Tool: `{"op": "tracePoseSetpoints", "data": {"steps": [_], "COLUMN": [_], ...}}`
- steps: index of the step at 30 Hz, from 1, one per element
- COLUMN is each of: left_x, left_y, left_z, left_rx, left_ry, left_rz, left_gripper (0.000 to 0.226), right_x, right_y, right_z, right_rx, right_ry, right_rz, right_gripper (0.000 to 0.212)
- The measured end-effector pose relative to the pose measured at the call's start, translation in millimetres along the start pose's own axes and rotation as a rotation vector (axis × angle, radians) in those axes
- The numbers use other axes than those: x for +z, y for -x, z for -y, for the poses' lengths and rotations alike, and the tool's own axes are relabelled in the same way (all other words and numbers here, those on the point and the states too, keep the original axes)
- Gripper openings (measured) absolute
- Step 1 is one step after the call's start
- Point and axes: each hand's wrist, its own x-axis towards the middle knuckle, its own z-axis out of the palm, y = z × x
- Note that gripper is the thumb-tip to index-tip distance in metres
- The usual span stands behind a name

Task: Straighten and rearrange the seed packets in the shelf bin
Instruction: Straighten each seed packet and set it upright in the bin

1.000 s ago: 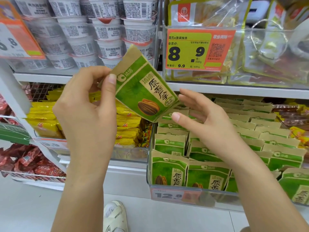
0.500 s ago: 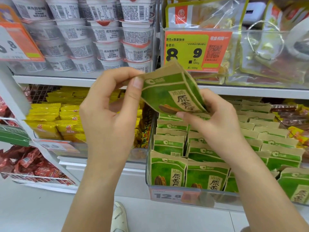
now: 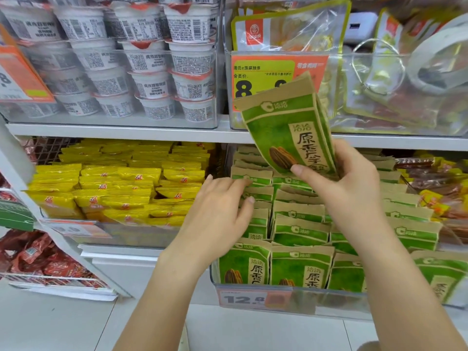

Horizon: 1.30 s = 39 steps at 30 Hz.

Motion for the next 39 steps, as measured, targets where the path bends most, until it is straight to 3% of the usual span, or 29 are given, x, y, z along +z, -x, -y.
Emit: {"op": "tracePoseSetpoints", "data": {"steps": [6,11,18,27,32,36,39], "left_x": [-11,-16,-19,-19,-26,-22,-16], "left_y": [2,4,7,6,4,4,3], "left_z": [-2,2,0,8,8,5,0], "left_rx": [-0.010,-0.052,-0.050,-0.051,-0.045,0.021,0.002], "left_ry": [0.011,-0.032,-0.024,0.054,0.108,0.074,0.070], "left_rz": [0.051,0.170,0.205,0.056,-0.160,0.010,0.019], "left_gripper": [0.018,0.043,0.035,0.028,0.033,0.036,0.036], "right_x": [-3,-5,-2,2,4,4,5], "right_y": [-1,-1,0,1,2,2,2], "right_z": [-1,0,1,1,2,2,3], "right_rx": [0.011,0.030,0.039,0.056,0.070,0.077,0.077], "right_ry": [-0.021,-0.018,-0.020,-0.037,-0.081,-0.087,-0.092], "right_rz": [-0.022,-0.031,-0.010,0.008,0.020,0.017,0.015], "right_gripper": [0.031,0.030,0.029,0.027,0.025,0.024,0.024]}}
